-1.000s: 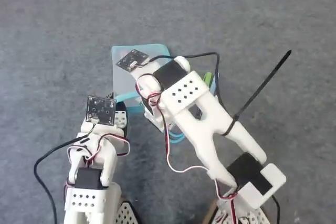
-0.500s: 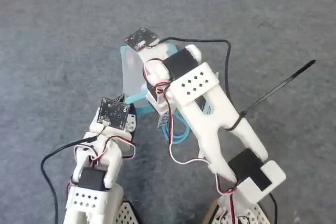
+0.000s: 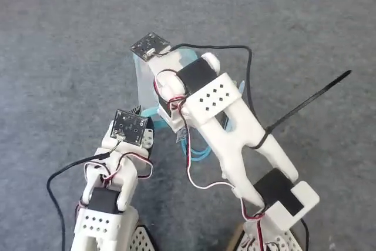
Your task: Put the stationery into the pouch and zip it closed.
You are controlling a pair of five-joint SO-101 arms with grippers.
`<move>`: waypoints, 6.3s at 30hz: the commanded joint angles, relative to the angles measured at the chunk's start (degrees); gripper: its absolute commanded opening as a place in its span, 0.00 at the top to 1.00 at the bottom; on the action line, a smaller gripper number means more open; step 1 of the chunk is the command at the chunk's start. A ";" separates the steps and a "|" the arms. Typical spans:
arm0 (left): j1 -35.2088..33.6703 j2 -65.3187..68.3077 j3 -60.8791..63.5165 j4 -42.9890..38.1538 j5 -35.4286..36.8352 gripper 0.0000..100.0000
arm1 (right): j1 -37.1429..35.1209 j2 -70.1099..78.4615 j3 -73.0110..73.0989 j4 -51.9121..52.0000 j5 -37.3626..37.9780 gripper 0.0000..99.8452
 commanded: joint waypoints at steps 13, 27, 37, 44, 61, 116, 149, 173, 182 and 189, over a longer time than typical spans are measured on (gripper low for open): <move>-5.54 -0.88 -1.01 -3.25 -0.79 0.99 | 24.04 -18.07 20.13 -1.98 -0.62 0.79; -5.54 -0.88 -0.66 -2.99 -0.79 0.99 | 21.85 -18.07 51.96 -25.19 -1.23 0.79; -5.54 -0.88 -0.66 -2.99 -0.79 0.99 | 15.87 -18.07 60.75 -36.62 -6.42 0.79; -5.54 -0.88 -0.66 -2.90 -0.79 0.99 | 15.96 -18.07 66.99 -42.77 -6.77 0.79; -5.54 -0.88 -0.66 -2.90 -0.88 0.99 | 36.09 -18.07 53.27 -40.66 3.25 0.96; -5.45 -0.88 -0.75 -3.16 -0.88 0.99 | 41.45 -4.88 48.18 -30.11 7.03 0.99; -7.03 -0.79 -0.66 -4.40 -0.53 0.99 | -2.51 -49.80 51.78 2.24 16.88 0.99; -6.68 -0.79 -0.66 -4.31 -0.88 0.99 | 8.40 -33.98 35.25 2.24 15.12 0.99; -6.68 -0.79 -0.66 -4.40 -0.88 0.99 | 2.24 -35.03 37.27 2.15 21.98 0.99; -6.68 -0.79 -0.66 -4.48 -0.88 0.99 | 2.24 -46.11 37.36 2.24 20.31 0.99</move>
